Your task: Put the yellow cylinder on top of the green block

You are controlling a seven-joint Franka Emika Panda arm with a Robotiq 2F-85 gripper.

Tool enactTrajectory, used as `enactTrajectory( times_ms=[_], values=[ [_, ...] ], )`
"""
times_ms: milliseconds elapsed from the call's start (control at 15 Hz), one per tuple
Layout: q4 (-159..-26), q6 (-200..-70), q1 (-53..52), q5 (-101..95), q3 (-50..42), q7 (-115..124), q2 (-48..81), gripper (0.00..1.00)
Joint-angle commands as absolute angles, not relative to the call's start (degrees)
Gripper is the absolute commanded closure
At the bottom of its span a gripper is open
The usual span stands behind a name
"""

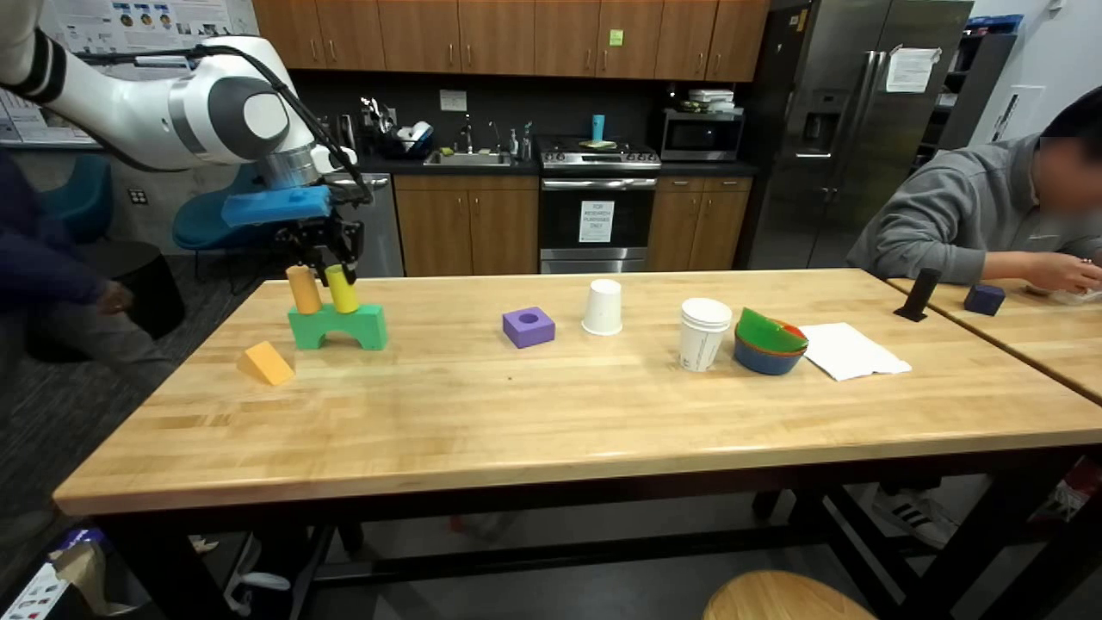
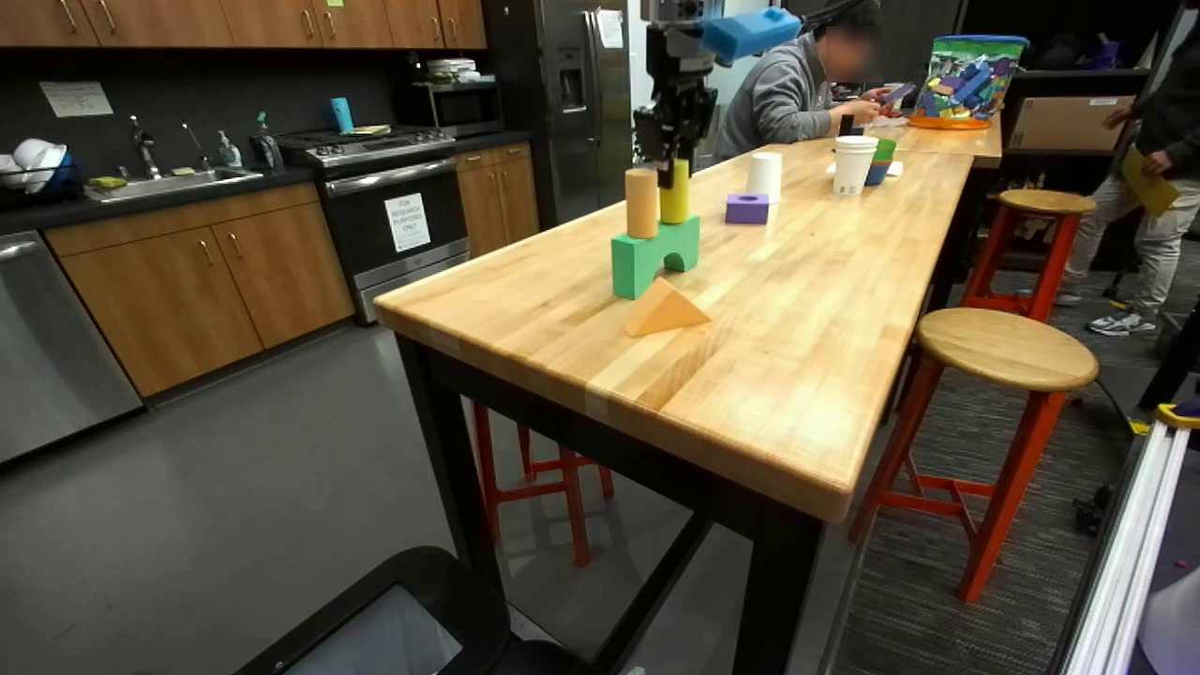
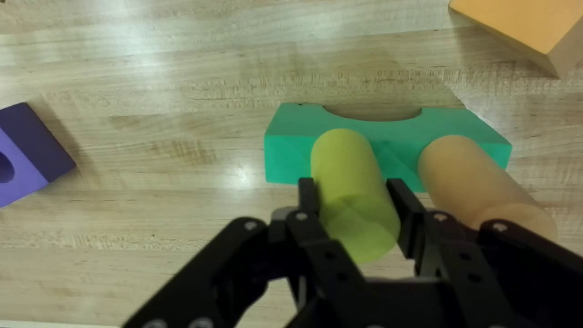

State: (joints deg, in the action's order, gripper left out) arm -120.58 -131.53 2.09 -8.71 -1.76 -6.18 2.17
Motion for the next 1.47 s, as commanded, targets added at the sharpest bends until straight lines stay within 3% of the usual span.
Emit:
enactTrajectory(
  times_ms=[0, 267, 333, 533, 600, 800, 1400],
  values=[
    [-119.58, -132.08, 1.88, -8.37, -1.66, -5.97, 2.87, 0.84],
    [-119.63, -132.44, 1.87, -8.42, -1.6, -6.51, 2.87, 0.84],
    [-119.59, -132.25, 1.87, -8.41, -1.59, -6.63, 2.88, 0.34],
    [-119.57, -132.24, 1.9, -8.42, -1.58, -6.66, 2.95, 0.21],
    [-120.39, -132.37, 1.97, -8.68, -1.68, -6.28, 2.68, 0.41],
    [-120.35, -132.37, 1.97, -8.68, -1.68, -6.29, 2.7, 0.22],
    [-120.3, -132.37, 1.97, -8.68, -1.68, -6.29, 2.73, 0.21]
  ],
)
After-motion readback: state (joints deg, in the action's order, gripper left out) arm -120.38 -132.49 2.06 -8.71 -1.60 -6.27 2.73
